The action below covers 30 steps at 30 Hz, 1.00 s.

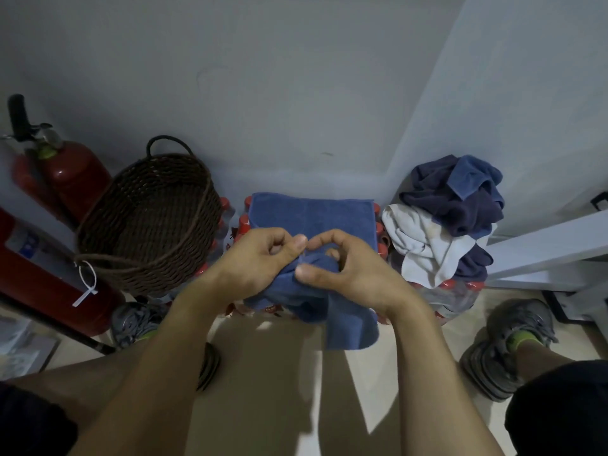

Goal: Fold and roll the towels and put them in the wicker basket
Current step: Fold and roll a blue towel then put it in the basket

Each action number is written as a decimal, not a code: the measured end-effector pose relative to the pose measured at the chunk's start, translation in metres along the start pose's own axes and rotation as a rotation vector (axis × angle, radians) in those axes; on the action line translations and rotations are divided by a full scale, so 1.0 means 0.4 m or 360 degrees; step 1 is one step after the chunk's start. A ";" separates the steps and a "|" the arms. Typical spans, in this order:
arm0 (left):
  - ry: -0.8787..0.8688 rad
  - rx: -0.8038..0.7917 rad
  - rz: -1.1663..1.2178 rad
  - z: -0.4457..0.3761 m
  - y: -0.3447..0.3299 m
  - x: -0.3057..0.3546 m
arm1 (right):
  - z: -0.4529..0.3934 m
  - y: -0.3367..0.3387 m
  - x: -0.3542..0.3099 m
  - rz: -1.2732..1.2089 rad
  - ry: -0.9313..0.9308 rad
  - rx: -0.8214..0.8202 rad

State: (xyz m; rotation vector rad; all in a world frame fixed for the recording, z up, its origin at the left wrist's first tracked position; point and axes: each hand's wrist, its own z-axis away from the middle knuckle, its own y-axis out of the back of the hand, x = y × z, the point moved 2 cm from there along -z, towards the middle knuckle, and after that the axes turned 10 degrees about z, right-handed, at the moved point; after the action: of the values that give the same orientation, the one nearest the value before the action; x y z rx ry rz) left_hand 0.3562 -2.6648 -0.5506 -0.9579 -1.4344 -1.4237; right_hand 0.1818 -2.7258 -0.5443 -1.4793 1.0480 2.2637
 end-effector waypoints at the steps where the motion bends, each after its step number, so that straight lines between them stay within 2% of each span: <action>1: 0.0003 -0.0073 -0.0057 0.002 0.008 -0.005 | 0.002 0.003 0.005 0.0084 -0.0013 -0.0062; 5: 0.0112 -0.0292 -0.0145 0.007 0.023 -0.025 | -0.001 0.003 0.013 0.0292 -0.0015 -0.0113; 9: 0.0348 -0.0597 -0.0029 0.033 0.046 -0.029 | -0.009 0.032 0.036 0.0615 -0.0141 0.0224; 12: 0.0370 -0.0673 -0.0021 0.043 0.070 -0.036 | -0.002 0.069 0.070 0.0568 -0.0254 0.0253; 15: 0.0375 -0.0533 0.0190 0.042 0.088 -0.044 | 0.008 0.098 0.110 0.0552 -0.0407 0.0142; 17: 0.0387 -0.0446 0.0250 0.040 0.093 -0.050 | 0.016 0.122 0.136 0.0636 -0.0504 0.0172; 21: 0.0503 -0.0362 0.0251 0.035 0.101 -0.085 | 0.036 0.160 0.165 0.0338 -0.0603 0.0315; 24: 0.0549 -0.0338 0.0271 0.038 0.116 -0.101 | 0.035 0.176 0.158 0.0031 -0.0561 0.0598; 25: 0.0560 -0.0260 0.0301 0.036 0.123 -0.102 | 0.033 0.180 0.154 -0.0043 -0.0546 0.0707; 27: 0.0612 0.0060 0.0437 0.024 0.138 -0.103 | 0.027 0.192 0.147 -0.0153 -0.0502 0.0869; 30: 0.0542 0.0504 0.0554 -0.013 0.151 -0.104 | 0.006 0.202 0.136 -0.0387 -0.0405 0.0844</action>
State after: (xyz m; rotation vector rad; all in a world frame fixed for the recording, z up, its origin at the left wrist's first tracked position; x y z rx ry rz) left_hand 0.4268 -2.6648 -0.5704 -0.6837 -1.1305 -1.0082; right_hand 0.1106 -2.7915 -0.5560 -1.0081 1.1908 1.7623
